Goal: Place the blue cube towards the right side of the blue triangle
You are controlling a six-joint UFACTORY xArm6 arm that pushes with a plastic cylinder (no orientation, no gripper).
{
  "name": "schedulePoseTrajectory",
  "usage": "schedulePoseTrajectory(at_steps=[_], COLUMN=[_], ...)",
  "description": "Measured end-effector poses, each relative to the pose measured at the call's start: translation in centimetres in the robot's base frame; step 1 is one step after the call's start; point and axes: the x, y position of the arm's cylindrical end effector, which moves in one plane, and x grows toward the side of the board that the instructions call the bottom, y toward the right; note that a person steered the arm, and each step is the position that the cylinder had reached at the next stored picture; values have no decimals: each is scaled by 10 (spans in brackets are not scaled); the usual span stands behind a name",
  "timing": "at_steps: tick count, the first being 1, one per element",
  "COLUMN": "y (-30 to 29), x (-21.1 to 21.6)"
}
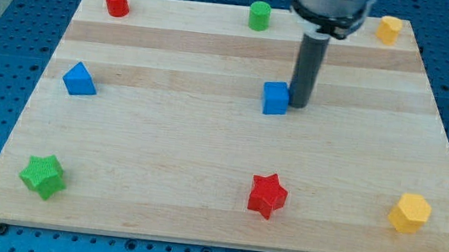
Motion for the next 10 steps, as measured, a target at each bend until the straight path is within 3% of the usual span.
schedulePoseTrajectory(at_steps=[4,10], y=[-24,-81], x=[17,-3])
